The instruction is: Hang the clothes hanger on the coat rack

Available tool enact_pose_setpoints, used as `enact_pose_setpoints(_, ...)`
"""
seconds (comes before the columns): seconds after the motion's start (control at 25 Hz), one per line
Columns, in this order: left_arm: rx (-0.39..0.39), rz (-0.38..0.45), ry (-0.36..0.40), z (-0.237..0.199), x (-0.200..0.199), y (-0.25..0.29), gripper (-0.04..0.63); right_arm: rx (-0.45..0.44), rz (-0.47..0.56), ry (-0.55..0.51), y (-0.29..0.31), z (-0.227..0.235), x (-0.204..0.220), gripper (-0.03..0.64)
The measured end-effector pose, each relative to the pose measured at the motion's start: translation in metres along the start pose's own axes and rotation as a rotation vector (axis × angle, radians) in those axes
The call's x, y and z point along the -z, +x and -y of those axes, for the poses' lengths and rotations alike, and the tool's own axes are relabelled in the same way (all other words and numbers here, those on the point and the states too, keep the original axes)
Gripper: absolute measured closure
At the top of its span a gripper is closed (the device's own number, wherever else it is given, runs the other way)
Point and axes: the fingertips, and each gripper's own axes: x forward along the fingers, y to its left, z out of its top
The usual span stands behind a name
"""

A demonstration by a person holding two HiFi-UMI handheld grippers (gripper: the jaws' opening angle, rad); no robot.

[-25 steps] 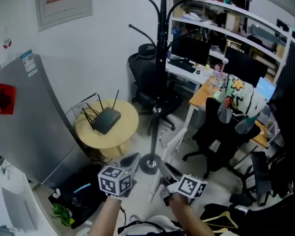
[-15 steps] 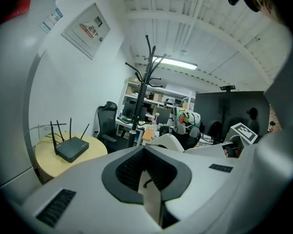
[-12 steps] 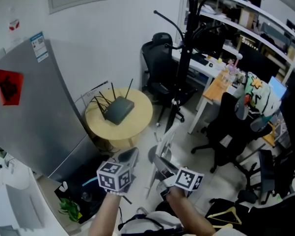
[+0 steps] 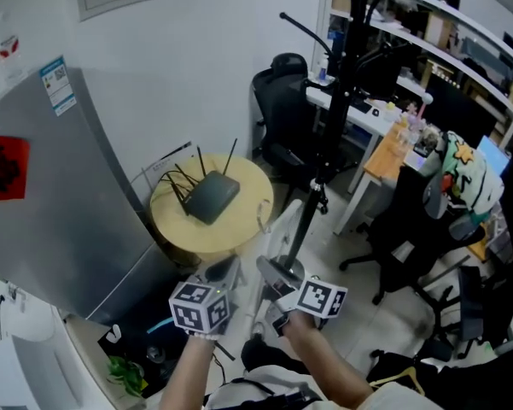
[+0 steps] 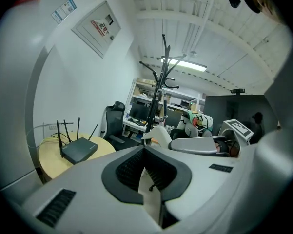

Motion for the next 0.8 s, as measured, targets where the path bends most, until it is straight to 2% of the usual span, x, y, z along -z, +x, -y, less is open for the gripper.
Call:
enact_pose_setpoints(0.2, 0.012, -0.03, 0.019, -0.021, -0.007, 0.034, 0.601, -0.001, 0.039, 0.078, 0.04, 0.026, -0.026, 0.477)
enact_pose_setpoints(0.44, 0.023, -0.054, 0.029, -0.047, -0.027, 0.077, 0.601, 0.042, 0.108, 0.067, 0.081, 0.063, -0.074, 0.479)
enact_pose_setpoints(0.68, 0.03, -0.083, 0.053, -0.066, -0.036, 0.118, 0.601, 0.047, 0.179, 0.134, 0.11, 0.109, -0.115, 0.48)
enact_pose_setpoints(0.8, 0.031, -0.094, 0.065, -0.072, -0.041, 0.135, 0.601, 0.054, 0.202, 0.202, 0.121, 0.13, -0.127, 0.479)
